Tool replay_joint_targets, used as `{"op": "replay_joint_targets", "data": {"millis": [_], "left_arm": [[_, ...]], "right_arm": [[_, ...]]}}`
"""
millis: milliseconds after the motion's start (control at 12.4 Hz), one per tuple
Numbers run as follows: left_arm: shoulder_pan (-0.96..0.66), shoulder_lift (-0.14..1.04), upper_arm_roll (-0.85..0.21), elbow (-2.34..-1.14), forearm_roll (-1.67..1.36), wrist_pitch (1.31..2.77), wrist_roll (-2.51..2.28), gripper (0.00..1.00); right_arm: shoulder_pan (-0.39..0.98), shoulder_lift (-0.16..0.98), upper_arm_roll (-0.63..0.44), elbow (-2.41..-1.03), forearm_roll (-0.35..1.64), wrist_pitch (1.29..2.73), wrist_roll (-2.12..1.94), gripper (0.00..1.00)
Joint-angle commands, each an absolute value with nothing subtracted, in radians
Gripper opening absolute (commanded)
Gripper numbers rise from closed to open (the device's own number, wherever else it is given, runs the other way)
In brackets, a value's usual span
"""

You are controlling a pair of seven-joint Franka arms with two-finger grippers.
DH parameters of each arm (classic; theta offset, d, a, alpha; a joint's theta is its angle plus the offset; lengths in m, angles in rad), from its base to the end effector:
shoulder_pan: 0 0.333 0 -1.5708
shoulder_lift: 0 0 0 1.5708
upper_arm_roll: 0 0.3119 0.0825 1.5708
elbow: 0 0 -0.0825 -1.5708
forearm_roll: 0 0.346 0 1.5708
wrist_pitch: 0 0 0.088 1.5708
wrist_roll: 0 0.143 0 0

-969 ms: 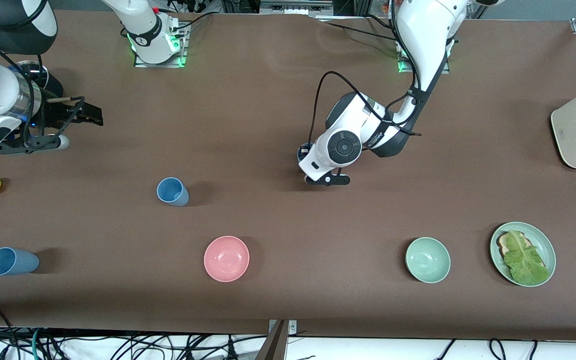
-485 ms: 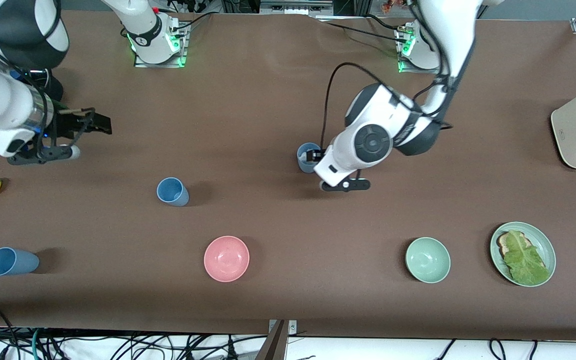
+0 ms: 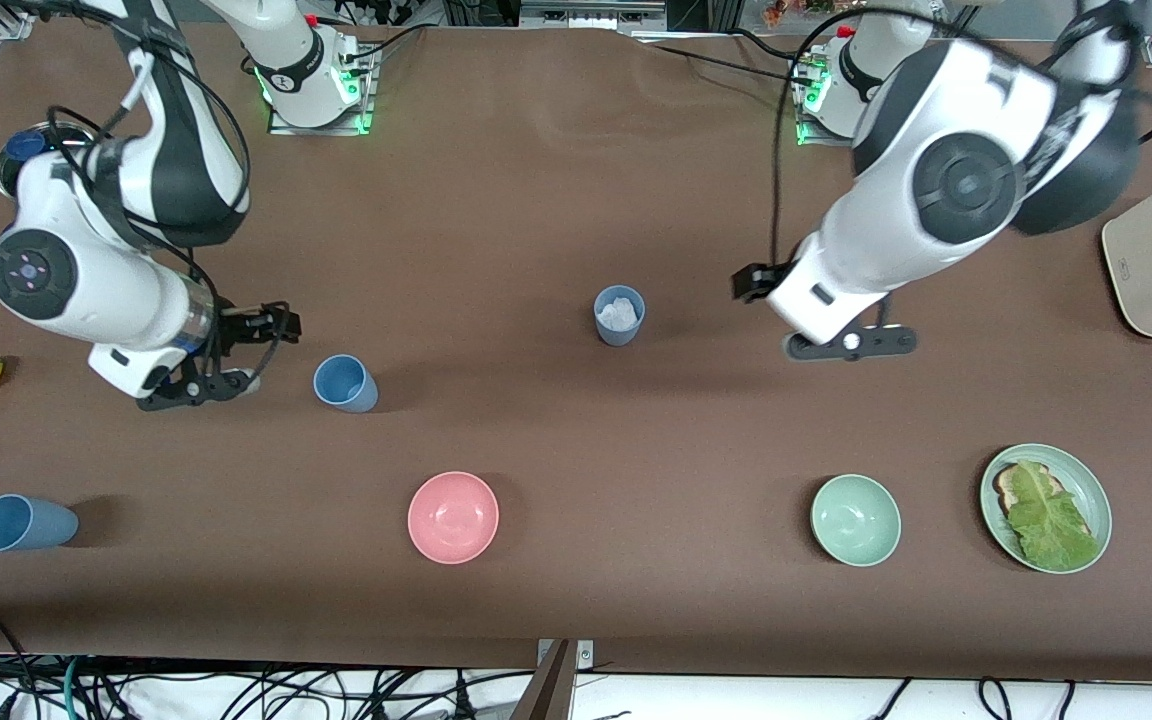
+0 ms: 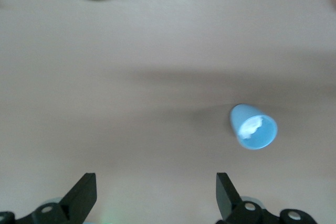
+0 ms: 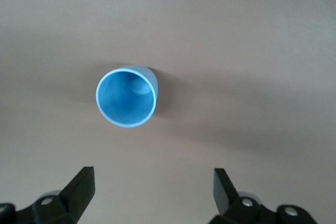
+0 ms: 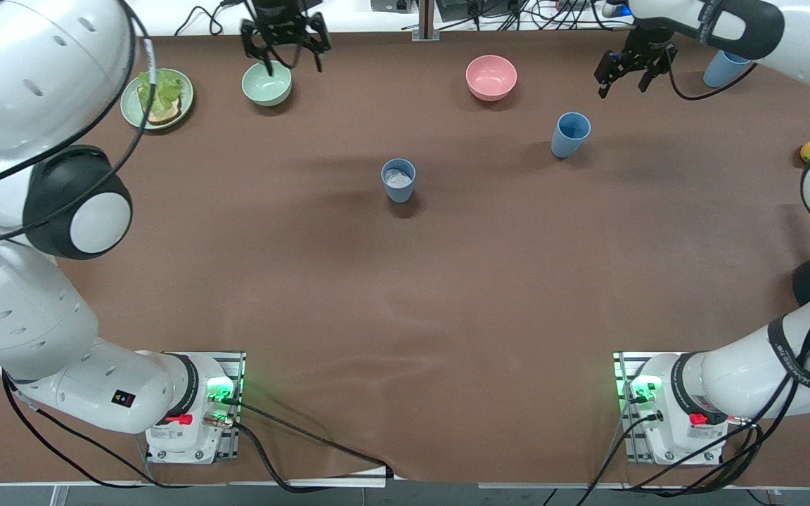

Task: Stack blue cups with both arms
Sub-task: 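Set the cup down with the left gripper while the right gripper grasps another cup, then lift the second blue cup with the right gripper toward the placed cup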

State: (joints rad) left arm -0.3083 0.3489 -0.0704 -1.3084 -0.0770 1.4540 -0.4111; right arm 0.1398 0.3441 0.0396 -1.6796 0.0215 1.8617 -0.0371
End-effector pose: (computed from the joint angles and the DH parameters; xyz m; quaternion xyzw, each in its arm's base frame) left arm 0.5492 -0.2243 0.4935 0.9935 0.0164 -0.1126 0.0079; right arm 0.5843 0.1065 0.3664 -0.9912 -0.1032 0.0818 0.0110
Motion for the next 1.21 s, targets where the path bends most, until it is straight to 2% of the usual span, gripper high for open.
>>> {"op": "replay_joint_targets", "data": {"millis": [0, 242, 323, 485, 646, 1050, 1131], "left_arm": [[-0.180, 0.261, -0.078, -1.316, -0.046, 1.355, -0.220, 1.00], [-0.069, 0.213, -0.075, -1.342, -0.051, 1.365, -0.059, 1.00], [-0.048, 0.187, -0.077, -1.400, -0.055, 1.379, -0.057, 1.00], [-0.112, 0.044, -0.020, -1.599, -0.035, 1.561, -0.058, 1.00], [-0.109, -0.026, -0.014, -1.705, -0.020, 1.632, -0.034, 1.00], [-0.072, -0.037, -0.029, -1.710, -0.018, 1.621, -0.023, 1.00], [-0.040, -0.037, -0.064, -1.709, -0.018, 1.620, -0.023, 1.00]], "right_arm": [[0.149, 0.371, 0.038, -1.655, 0.023, 1.894, -0.043, 1.00], [0.150, 0.402, 0.038, -1.655, 0.023, 1.934, -0.044, 1.00], [0.149, 0.417, 0.038, -1.654, 0.023, 1.953, -0.044, 1.00], [0.149, 0.458, 0.038, -1.654, 0.023, 2.003, -0.046, 1.00], [0.146, 0.509, 0.037, -1.652, 0.020, 2.057, -0.046, 1.00], [0.149, 0.569, 0.037, -1.664, 0.026, 2.103, -0.044, 0.90], [0.149, 0.571, 0.037, -1.667, 0.026, 2.100, -0.044, 0.86]]}}
